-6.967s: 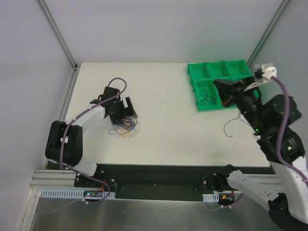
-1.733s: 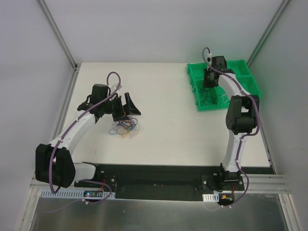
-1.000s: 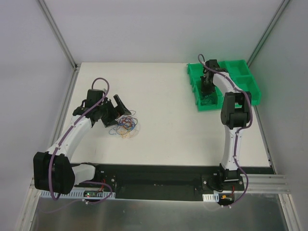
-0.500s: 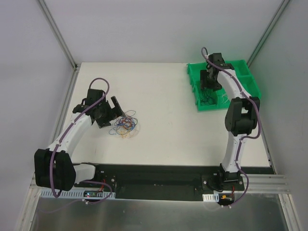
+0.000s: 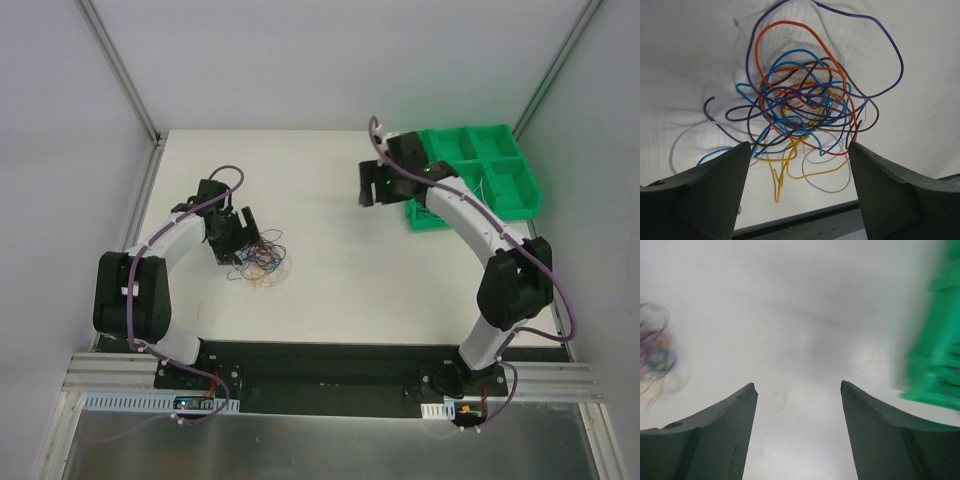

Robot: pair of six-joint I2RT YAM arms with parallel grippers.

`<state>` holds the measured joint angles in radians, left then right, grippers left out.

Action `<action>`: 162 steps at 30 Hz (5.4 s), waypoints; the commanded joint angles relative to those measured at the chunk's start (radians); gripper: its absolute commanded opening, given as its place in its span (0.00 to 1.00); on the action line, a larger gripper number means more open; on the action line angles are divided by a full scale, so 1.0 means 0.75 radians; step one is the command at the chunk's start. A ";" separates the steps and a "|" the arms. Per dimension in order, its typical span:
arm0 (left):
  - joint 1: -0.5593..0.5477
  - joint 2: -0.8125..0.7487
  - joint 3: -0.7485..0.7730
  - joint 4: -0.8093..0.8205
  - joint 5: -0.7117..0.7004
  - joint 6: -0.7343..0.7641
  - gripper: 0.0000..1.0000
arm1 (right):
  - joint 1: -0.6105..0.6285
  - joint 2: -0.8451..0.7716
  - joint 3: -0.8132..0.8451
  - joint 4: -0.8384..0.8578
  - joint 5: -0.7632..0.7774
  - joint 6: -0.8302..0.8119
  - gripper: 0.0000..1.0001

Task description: Untangle the cables

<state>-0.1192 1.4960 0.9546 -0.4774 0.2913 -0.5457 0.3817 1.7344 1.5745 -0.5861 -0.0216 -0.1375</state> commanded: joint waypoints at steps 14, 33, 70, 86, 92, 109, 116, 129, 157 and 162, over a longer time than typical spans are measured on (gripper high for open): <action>-0.397 0.033 -0.080 0.328 0.256 -0.113 0.55 | 0.420 -0.353 -1.017 0.904 -0.497 0.511 0.66; -0.416 0.118 0.101 0.275 0.285 -0.052 0.84 | 0.497 -0.159 -0.983 1.052 -0.423 0.654 0.09; -0.121 0.129 0.009 0.258 0.103 -0.074 0.69 | 0.467 -1.396 -0.412 0.082 0.771 -0.083 0.00; -0.293 0.155 0.195 0.101 -0.018 0.079 0.89 | 0.469 -1.394 -0.275 0.123 0.706 -0.113 0.00; -0.344 0.394 0.308 0.054 -0.071 0.032 0.79 | 0.467 -1.386 -0.187 0.141 0.644 -0.138 0.00; -0.242 0.327 0.292 -0.042 -0.243 0.091 0.68 | 0.467 -1.505 -0.148 0.242 0.640 -0.206 0.01; -0.203 0.135 0.322 -0.042 -0.137 0.134 0.83 | 0.467 -1.374 -0.493 0.211 0.512 0.060 0.01; -0.205 -0.005 0.519 -0.042 0.253 0.220 0.94 | 0.465 -1.237 -0.387 0.152 0.528 0.104 0.00; -0.226 -0.088 0.404 0.039 0.624 0.282 0.95 | 0.295 -0.527 -0.788 -0.356 0.109 0.545 0.74; -0.217 -0.086 0.402 0.041 0.624 0.282 0.94 | 0.295 -0.462 -0.815 -0.270 0.063 0.486 0.82</action>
<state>-0.2817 1.4677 1.2602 -0.4728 0.7296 -0.3485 0.5972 1.3773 0.9760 -0.8364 0.0818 0.2638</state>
